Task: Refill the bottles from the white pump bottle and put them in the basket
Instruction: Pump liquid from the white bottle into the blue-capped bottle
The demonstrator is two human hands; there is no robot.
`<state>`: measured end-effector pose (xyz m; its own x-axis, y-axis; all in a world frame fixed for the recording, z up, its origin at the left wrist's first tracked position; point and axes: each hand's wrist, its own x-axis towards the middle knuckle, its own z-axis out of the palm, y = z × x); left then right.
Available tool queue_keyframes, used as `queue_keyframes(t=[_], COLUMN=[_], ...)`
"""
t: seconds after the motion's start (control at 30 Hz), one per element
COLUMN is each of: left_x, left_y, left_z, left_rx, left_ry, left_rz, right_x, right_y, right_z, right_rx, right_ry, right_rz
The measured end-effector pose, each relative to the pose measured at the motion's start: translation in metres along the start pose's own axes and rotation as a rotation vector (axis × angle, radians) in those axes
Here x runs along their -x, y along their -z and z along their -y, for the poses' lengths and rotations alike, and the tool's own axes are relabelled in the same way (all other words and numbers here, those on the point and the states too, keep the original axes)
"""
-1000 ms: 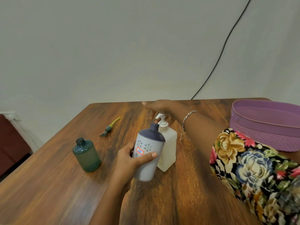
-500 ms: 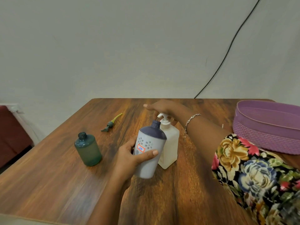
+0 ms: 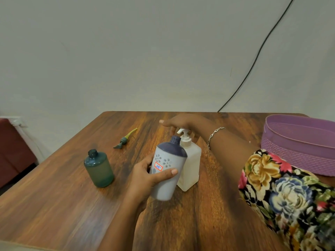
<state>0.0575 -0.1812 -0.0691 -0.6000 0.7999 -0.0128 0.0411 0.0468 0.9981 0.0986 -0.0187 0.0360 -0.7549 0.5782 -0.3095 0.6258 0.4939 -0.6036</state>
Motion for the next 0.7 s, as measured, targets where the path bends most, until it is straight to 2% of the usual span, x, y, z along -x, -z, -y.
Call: queue_keyframes(t=[0.17, 0.4, 0.6, 0.7], left_x=[0.0, 0.0, -0.004, -0.003], left_y=[-0.003, 0.001, -0.001, 0.0], left_z=[0.002, 0.0, 0.0, 0.0], left_rx=[0.003, 0.0, 0.028, 0.03], left_ry=[-0.003, 0.003, -0.014, 0.0], left_rz=[0.001, 0.02, 0.004, 0.017], right_x=[-0.007, -0.002, -0.006, -0.005], right_y=[-0.008, -0.001, -0.006, -0.011], right_z=[-0.008, -0.004, -0.005, -0.006], right_rx=[0.11, -0.107, 0.043, 0.06], right_ry=[0.0, -0.022, 0.02, 0.0], right_rz=[-0.054, 0.029, -0.066, -0.057])
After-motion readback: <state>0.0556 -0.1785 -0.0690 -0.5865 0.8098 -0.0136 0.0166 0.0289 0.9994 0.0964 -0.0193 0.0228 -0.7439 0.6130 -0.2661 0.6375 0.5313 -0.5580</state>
